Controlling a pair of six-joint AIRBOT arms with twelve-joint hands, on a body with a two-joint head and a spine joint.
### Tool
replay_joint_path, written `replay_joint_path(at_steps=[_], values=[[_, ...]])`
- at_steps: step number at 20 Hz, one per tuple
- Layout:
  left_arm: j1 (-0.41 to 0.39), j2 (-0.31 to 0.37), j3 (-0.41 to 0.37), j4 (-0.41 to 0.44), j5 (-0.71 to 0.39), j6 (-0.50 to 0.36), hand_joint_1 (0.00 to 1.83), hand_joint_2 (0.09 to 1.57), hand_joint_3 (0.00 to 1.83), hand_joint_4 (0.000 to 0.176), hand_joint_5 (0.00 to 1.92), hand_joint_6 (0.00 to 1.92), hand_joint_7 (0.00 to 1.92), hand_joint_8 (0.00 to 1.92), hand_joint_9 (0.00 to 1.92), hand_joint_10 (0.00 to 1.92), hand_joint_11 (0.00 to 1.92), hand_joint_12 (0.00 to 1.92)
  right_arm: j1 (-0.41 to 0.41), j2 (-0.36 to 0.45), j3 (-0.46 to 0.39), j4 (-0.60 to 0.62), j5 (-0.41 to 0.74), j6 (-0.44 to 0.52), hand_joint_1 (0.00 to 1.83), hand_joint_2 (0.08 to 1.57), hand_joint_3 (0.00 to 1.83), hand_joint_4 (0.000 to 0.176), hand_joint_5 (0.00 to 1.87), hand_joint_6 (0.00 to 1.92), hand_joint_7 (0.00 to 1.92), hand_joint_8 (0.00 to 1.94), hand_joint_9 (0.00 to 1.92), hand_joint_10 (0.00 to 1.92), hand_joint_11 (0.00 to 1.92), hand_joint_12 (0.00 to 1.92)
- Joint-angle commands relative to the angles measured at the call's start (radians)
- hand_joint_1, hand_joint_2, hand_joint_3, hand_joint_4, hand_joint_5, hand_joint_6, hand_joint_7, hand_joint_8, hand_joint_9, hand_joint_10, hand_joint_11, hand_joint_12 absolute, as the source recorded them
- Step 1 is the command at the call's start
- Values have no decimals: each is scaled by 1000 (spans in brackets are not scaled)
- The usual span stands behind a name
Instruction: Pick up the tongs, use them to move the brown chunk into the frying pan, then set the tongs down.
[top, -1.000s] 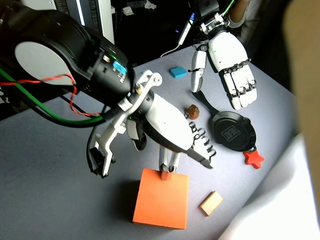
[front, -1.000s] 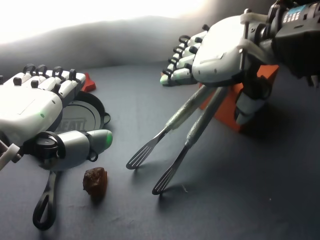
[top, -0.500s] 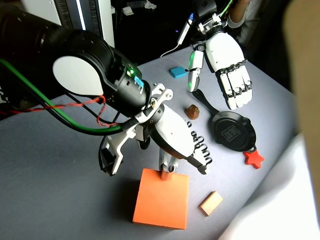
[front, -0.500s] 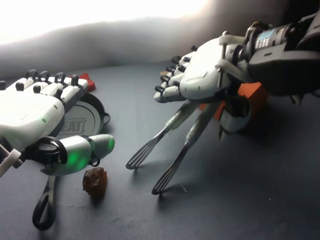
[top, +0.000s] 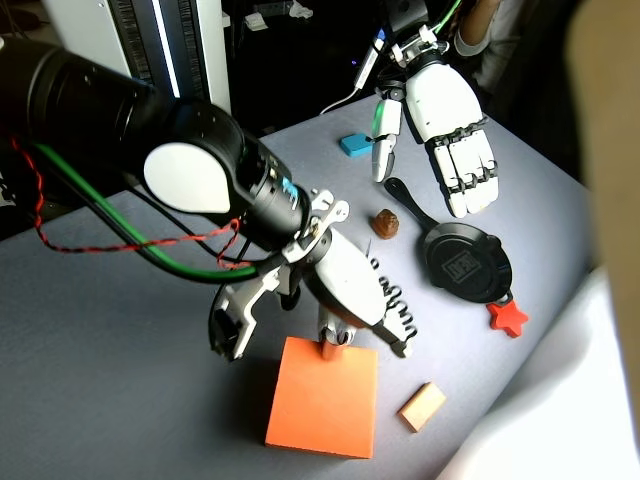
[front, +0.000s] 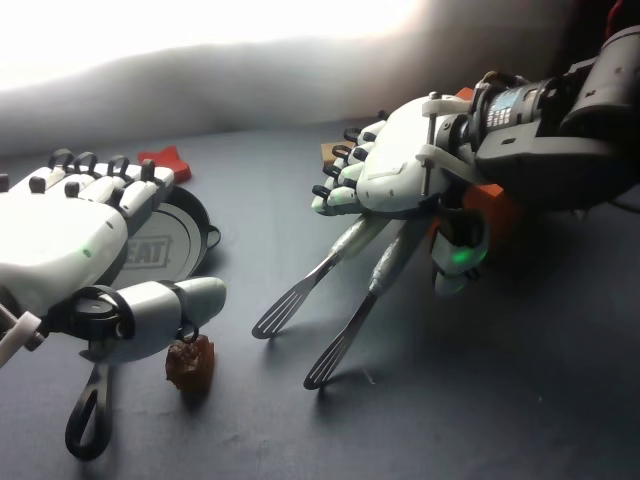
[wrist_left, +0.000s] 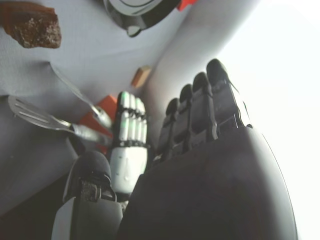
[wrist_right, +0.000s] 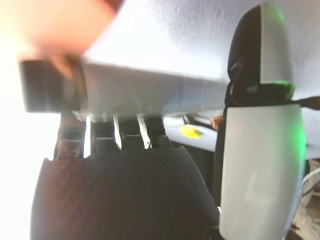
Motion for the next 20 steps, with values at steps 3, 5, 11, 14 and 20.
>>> replay_joint_path(at_steps=[3, 5, 11, 14, 20], values=[[-7, 9, -3, 58, -83, -1, 0, 1239, 0, 0, 6, 2, 40, 4, 45, 5, 0, 208, -2, -6, 8, -13, 83, -5, 979, 842, 2, 0, 21, 3, 51, 1, 48, 3, 0, 287], [-7, 9, -3, 57, -90, 0, 0, 1244, 2, 0, 9, 2, 51, 4, 54, 5, 0, 250, -2, -13, 8, -13, 91, -9, 985, 845, 2, 0, 2, 0, 40, 0, 37, 0, 0, 238], [-6, 9, -6, 42, -127, 11, 0, 1249, 0, 0, 0, 0, 33, 1, 44, 1, 0, 233, -4, -30, 11, -23, 98, -16, 1067, 856, 5, 0, 68, 15, 96, 8, 91, 13, 0, 289], [-5, 9, -8, 22, -128, 11, 0, 1246, 0, 0, 17, 4, 49, 3, 62, 5, 0, 288, -4, -30, 11, -28, 102, -16, 1089, 987, 36, 0, 120, 15, 131, 5, 118, 10, 0, 397], [-4, 9, -16, 1, -144, 11, 4, 1249, 1, 0, 16, 2, 49, 1, 64, 4, 0, 298, -11, -24, 13, -36, 105, -17, 986, 1170, 15, 0, 516, 51, 571, 19, 519, 47, 0, 1220]])
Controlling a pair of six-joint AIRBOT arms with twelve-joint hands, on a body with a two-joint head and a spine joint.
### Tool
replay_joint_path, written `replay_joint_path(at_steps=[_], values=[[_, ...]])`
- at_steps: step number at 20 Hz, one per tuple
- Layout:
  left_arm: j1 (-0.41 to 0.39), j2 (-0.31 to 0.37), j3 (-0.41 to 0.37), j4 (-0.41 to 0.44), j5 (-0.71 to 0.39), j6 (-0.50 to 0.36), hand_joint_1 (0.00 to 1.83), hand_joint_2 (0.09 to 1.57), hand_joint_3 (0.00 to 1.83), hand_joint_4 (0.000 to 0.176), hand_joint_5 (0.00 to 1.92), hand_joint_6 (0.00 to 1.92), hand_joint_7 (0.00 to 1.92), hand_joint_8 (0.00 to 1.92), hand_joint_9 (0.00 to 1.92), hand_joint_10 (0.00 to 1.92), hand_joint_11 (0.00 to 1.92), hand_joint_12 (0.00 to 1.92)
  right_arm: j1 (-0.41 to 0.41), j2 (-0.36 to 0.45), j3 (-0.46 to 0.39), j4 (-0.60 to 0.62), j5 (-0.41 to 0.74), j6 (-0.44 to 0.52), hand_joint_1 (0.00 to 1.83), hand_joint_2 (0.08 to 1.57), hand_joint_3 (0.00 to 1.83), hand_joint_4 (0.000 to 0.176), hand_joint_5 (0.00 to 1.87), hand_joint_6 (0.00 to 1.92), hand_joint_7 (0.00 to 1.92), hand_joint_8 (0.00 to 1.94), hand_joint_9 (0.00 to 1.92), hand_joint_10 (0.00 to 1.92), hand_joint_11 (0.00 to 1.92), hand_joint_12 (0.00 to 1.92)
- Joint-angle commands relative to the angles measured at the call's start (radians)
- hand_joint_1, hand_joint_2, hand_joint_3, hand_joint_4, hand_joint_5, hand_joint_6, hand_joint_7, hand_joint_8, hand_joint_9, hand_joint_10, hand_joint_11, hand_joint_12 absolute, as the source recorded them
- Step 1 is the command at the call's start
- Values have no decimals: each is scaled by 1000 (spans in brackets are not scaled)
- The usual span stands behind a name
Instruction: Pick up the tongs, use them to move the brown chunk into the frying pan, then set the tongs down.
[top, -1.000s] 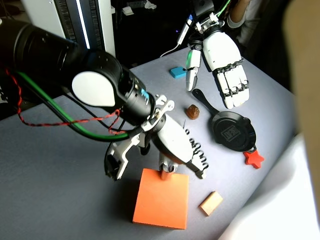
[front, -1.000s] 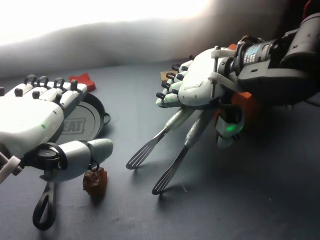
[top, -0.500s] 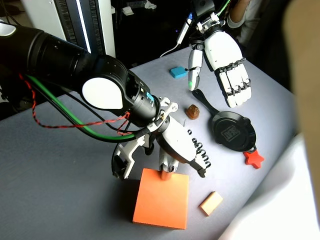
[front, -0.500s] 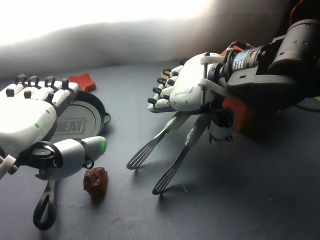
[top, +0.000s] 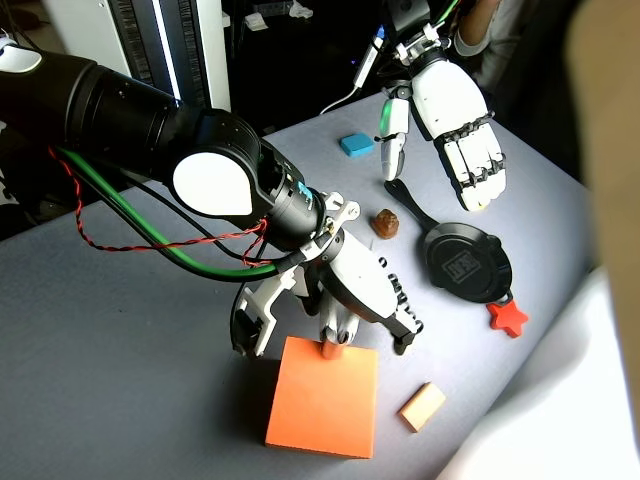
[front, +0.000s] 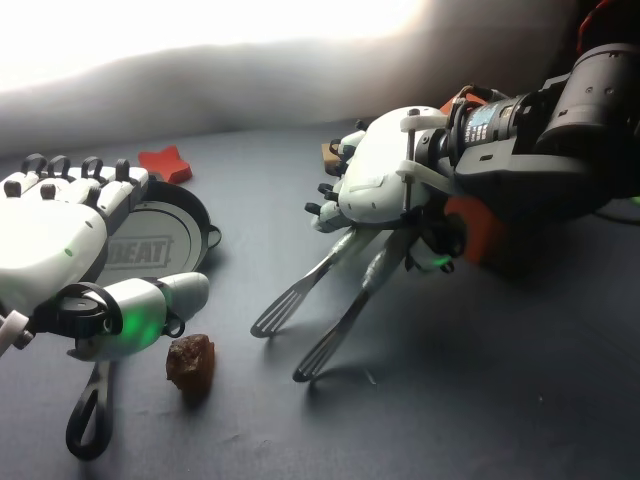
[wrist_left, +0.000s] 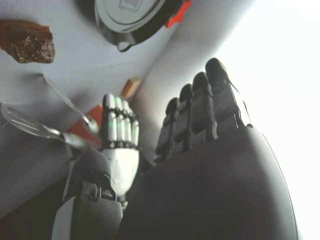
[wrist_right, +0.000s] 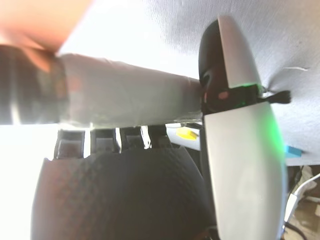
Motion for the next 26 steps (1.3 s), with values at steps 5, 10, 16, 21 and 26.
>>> replay_joint_path(at_steps=[5, 10, 16, 21, 26], values=[[-5, 8, -3, 56, -81, 3, 0, 1244, 0, 0, 21, 1, 54, 0, 64, 0, 0, 299, 29, 7, 1, -15, 71, 2, 1041, 1209, 7, 0, 790, 67, 884, 34, 827, 99, 243, 1374], [-6, 8, -2, 56, -81, 3, 4, 1251, 1, 0, 23, 1, 54, 1, 64, 1, 0, 275, 84, 22, -23, -15, 45, 18, 1082, 1247, 1, 0, 736, 1335, 1067, 36, 980, 141, 428, 1377], [-13, 11, 17, 56, -81, -19, 6, 1256, 2, 0, 13, 1, 51, 0, 56, 0, 0, 248, 150, 74, -84, -15, 6, 102, 1082, 1247, 0, 0, 738, 1335, 1063, 21, 964, 140, 398, 1399], [-16, 26, 54, 55, -56, -66, 9, 1255, 0, 0, 7, 1, 48, 1, 57, 1, 0, 239, 180, 119, -197, -476, -157, 651, 1089, 1238, 0, 0, 750, 1317, 1057, 7, 950, 143, 369, 1426], [-28, 33, 94, 17, -34, -97, 22, 1253, 0, 0, 15, 4, 54, 3, 61, 2, 0, 244, 160, 126, -327, -684, -337, 993, 1081, 1249, 0, 0, 730, 1346, 1032, 1, 931, 162, 375, 1421]])
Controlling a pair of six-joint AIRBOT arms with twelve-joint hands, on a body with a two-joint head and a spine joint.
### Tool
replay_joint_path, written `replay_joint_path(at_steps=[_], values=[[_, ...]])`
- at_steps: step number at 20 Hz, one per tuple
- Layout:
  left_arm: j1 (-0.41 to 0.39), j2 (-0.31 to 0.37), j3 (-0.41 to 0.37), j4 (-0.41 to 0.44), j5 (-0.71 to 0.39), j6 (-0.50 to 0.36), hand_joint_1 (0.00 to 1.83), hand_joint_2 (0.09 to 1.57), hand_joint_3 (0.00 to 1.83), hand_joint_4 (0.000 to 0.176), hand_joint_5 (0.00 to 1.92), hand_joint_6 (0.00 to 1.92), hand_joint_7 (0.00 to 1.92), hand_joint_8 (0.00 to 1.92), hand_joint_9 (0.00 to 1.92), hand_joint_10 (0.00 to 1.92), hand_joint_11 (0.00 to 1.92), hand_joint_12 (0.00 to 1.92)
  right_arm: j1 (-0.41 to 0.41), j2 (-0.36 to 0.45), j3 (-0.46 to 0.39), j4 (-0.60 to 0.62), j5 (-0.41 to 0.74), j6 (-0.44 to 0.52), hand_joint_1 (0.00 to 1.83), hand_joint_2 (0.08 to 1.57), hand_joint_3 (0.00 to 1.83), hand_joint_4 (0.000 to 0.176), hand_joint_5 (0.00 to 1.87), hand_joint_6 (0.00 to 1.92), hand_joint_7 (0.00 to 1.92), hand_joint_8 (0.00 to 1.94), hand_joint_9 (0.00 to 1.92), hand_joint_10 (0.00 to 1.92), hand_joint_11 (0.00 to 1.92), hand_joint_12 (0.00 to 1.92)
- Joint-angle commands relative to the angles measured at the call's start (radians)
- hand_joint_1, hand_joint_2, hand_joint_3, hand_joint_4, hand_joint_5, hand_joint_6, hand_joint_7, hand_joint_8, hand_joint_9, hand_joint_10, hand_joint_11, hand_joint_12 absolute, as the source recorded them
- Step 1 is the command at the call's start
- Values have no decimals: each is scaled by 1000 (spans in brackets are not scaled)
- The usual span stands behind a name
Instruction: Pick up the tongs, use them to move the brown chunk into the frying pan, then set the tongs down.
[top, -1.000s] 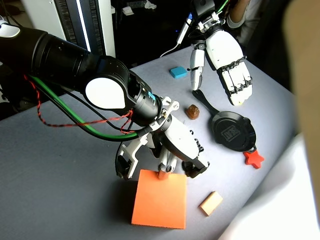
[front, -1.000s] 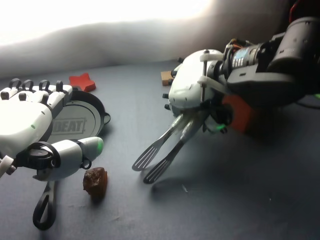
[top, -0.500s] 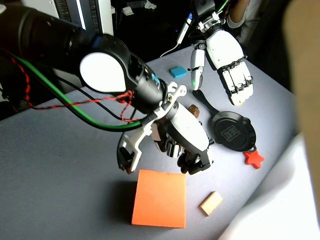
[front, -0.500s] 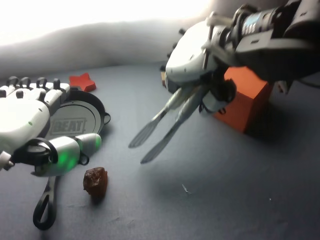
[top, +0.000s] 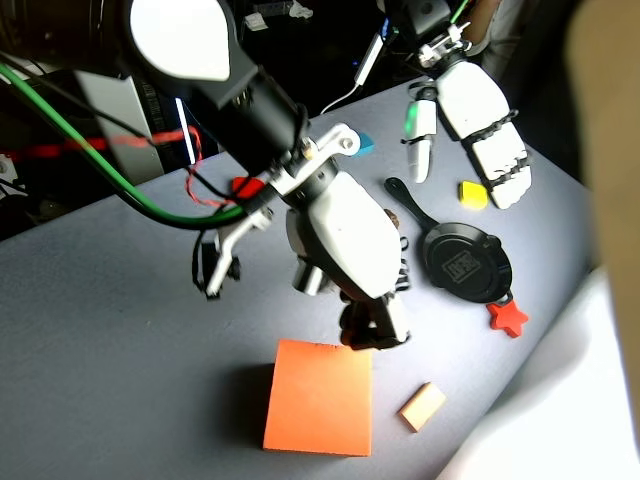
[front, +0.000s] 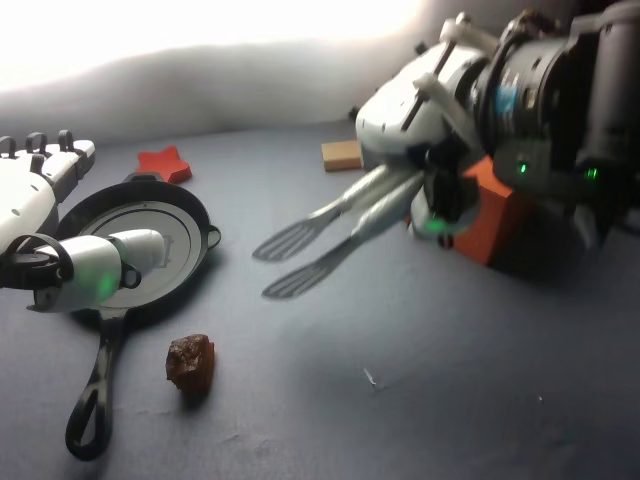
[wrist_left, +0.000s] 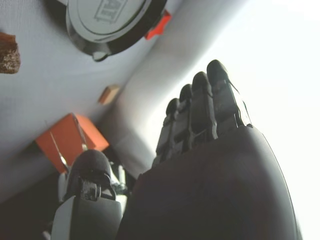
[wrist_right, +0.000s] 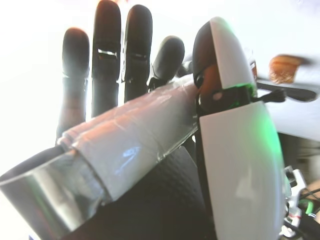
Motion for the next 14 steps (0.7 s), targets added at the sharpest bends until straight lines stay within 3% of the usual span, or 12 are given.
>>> replay_joint_path(at_steps=[1, 2, 4, 6, 14], values=[[-13, 11, 10, 58, -71, -8, 19, 1252, 0, 0, 19, 5, 57, 4, 63, 3, 0, 248, 8, -1, -10, -52, 18, 38, 1078, 1253, 1, 0, 722, 1357, 1025, 1, 926, 164, 369, 1416], [-14, 11, 15, 58, -71, -11, 11, 1253, 0, 0, 26, 6, 61, 3, 68, 4, 0, 276, 4, -10, -19, -66, -5, 83, 1078, 1253, 1, 0, 721, 1358, 1033, 4, 934, 169, 378, 1418], [-14, 13, 19, 58, -71, -16, 0, 1256, 1, 0, 14, 2, 52, 0, 62, 0, 0, 252, -14, -36, -43, -222, -69, 254, 1077, 1255, 1, 0, 718, 1362, 1024, 1, 925, 167, 371, 1412], [-14, 13, 18, 58, -71, -18, 0, 1250, 0, 0, 12, 1, 51, 0, 63, 0, 0, 274, -23, -60, -40, -276, -68, 337, 1080, 1250, 0, 0, 727, 1350, 1023, 1, 923, 170, 371, 1408], [-12, 13, 19, 58, -71, -25, 0, 1258, 2, 0, 25, 1, 62, 1, 80, 1, 0, 334, -30, -179, 3, -275, -79, 428, 1062, 1270, 1, 0, 692, 1402, 987, 0, 899, 167, 367, 1398]])
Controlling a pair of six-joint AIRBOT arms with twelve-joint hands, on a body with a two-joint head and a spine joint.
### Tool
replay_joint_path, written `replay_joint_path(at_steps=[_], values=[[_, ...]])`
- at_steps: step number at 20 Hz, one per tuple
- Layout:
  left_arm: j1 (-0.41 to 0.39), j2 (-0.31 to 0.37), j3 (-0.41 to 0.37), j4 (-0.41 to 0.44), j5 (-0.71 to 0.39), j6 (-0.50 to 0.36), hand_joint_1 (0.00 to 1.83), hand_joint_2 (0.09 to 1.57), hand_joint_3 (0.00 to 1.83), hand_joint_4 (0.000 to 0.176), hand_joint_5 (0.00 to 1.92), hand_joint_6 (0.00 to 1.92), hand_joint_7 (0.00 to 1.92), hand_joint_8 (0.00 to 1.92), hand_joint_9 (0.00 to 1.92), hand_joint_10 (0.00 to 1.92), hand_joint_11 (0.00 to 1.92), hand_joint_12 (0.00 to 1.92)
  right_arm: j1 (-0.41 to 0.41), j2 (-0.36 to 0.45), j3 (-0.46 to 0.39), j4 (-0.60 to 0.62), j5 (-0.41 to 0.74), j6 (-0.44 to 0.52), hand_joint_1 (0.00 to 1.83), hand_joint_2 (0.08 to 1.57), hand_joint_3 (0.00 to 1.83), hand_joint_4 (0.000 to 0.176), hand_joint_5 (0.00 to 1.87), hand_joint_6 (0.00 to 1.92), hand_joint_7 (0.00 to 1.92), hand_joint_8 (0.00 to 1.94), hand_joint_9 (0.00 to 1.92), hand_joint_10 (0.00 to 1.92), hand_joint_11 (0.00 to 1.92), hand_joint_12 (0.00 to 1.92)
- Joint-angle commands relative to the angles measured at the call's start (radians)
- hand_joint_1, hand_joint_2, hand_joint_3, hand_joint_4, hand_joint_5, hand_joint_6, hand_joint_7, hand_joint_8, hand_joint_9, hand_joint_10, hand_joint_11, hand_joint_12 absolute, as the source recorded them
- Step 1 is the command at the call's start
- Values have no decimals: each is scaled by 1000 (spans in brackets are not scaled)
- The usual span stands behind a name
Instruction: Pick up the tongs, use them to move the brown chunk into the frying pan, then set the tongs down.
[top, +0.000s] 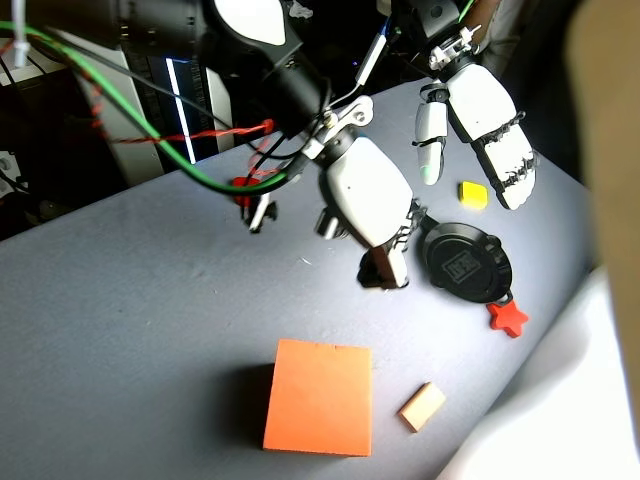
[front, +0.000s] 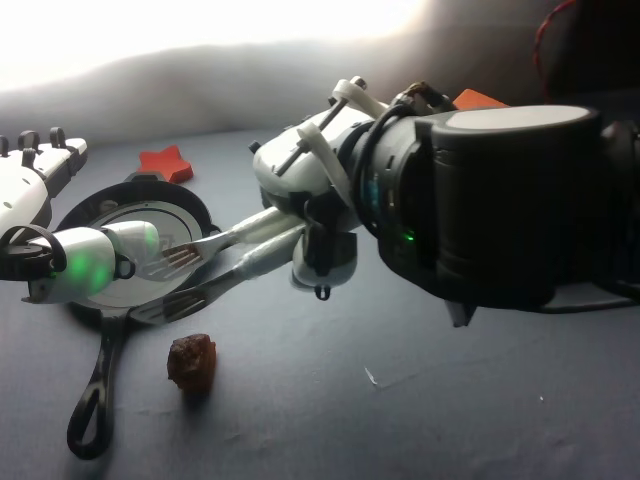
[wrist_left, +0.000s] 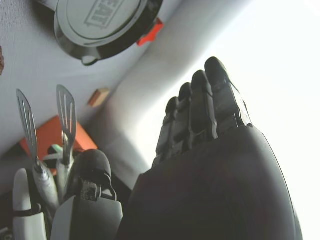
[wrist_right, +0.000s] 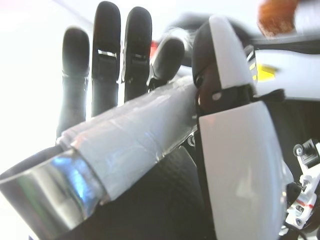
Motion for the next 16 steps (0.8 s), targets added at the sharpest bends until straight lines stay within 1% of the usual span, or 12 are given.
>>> replay_joint_path(at_steps=[1, 2, 3, 4, 5, 7, 11, 13, 16], values=[[-9, 13, 7, 64, -74, -2, 0, 1258, 2, 0, 23, 0, 64, 2, 81, 2, 0, 337, 11, 1, 2, -68, 14, 11, 999, 1260, 0, 0, 629, 795, 951, 5, 875, 160, 344, 1396], [-9, 13, 10, 61, -74, -2, 0, 1255, 0, 0, 20, 0, 63, 1, 77, 0, 0, 337, 8, -8, 5, -68, 14, 17, 960, 1257, 0, 0, 687, 477, 946, 4, 870, 162, 347, 1387], [-9, 13, 11, 58, -74, -2, 0, 1251, 0, 0, 19, 0, 60, 0, 72, 1, 0, 315, 5, -14, 6, -69, 14, 20, 953, 1249, 0, 0, 747, 307, 947, 3, 873, 167, 357, 1381], [-9, 12, 13, 48, -74, -2, 0, 1251, 0, 0, 25, 3, 61, 1, 70, 1, 0, 309, -1, -20, 6, -74, 14, 20, 929, 1251, 0, 0, 769, 200, 927, 0, 848, 162, 314, 1391], [-8, 12, 14, 45, -74, -2, 0, 1249, 0, 0, 23, 2, 61, 0, 68, 0, 0, 305, -5, -24, 6, -78, 14, 21, 922, 1254, 0, 0, 787, 133, 918, 1, 840, 161, 303, 1390], [-8, 12, 15, 45, -74, -2, 0, 1251, 0, 0, 21, 2, 62, 2, 75, 4, 0, 322, -7, -25, 6, -79, 14, 21, 919, 1256, 2, 0, 784, 86, 906, 0, 827, 155, 309, 1373], [-6, 12, 30, 44, -74, -1, 1, 1258, 1, 0, 21, 2, 53, 2, 67, 1, 0, 296, -24, -30, 5, -80, 9, 27, 948, 1262, 3, 0, 799, 65, 894, 1, 825, 153, 287, 1369], [-7, 12, 41, 32, -73, -1, 7, 1253, 0, 0, 33, 5, 67, 4, 79, 4, 0, 333, -26, -30, 2, -80, 9, 27, 969, 1258, 1, 0, 806, 64, 900, 4, 830, 153, 294, 1369], [-12, 12, 65, 10, -73, -3, 8, 1258, 1, 0, 30, 2, 63, 0, 70, 0, 0, 304, -31, -30, -11, -80, -5, 28, 971, 1247, 0, 0, 815, 48, 907, 3, 840, 142, 314, 1344]])
